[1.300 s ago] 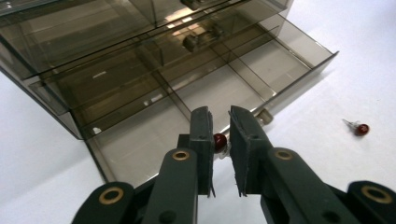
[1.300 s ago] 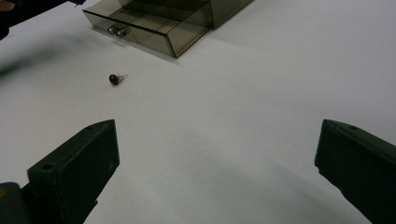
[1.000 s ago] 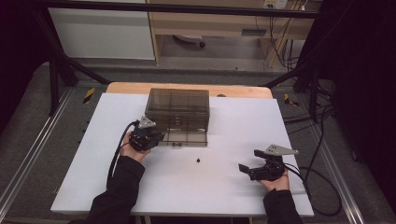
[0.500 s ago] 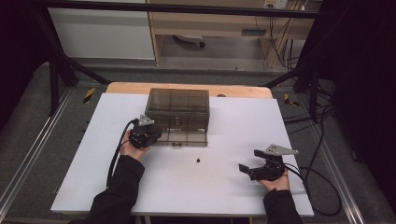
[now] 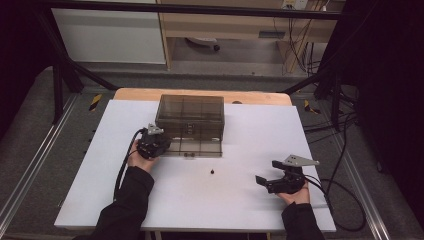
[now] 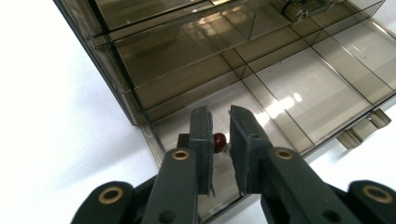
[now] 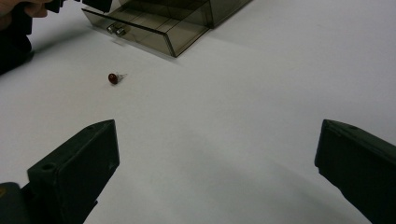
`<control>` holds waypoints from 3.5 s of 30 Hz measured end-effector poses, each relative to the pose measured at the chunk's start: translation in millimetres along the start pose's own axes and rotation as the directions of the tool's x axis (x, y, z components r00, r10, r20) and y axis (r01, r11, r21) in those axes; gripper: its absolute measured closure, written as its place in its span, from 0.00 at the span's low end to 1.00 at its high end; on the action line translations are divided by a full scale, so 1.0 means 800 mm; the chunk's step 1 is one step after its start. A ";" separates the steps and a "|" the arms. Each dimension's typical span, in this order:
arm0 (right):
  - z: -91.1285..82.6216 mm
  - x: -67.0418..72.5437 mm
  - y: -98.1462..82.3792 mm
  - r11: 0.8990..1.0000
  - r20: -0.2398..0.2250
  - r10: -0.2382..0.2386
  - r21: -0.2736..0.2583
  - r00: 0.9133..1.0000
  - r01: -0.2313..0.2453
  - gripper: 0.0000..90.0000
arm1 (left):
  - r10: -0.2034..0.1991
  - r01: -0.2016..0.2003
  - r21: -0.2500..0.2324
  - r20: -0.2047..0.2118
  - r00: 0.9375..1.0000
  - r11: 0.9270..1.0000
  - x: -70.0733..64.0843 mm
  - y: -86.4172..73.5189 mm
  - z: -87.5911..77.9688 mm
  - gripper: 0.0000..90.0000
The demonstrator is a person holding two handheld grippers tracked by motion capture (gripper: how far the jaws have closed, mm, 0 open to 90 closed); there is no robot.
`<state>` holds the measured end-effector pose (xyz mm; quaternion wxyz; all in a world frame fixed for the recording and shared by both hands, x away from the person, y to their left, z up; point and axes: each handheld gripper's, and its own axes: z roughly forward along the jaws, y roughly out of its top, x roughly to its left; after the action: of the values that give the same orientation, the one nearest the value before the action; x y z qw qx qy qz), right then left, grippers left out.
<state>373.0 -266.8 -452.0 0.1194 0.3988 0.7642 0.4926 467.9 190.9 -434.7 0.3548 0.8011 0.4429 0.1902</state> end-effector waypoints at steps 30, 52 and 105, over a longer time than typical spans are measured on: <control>0.000 0.000 0.000 1.000 -0.003 0.002 -0.004 1.000 -0.002 0.01 | 0.044 -0.036 -0.068 0.115 0.992 0.997 -0.032 0.003 -0.022 0.41; -0.001 0.000 0.000 1.000 -0.008 0.003 -0.004 1.000 -0.003 0.01 | 0.082 -0.070 -0.072 0.197 0.977 0.995 -0.072 0.004 -0.023 0.09; 0.000 0.001 0.000 1.000 -0.005 0.002 0.006 1.000 -0.002 0.01 | 0.193 -0.200 -0.001 0.265 0.945 0.980 -0.161 0.004 0.008 0.28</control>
<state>372.7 -266.3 -452.3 0.1158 0.3988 0.7656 0.4914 404.5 78.1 -435.9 0.3794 0.8638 0.3124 0.1106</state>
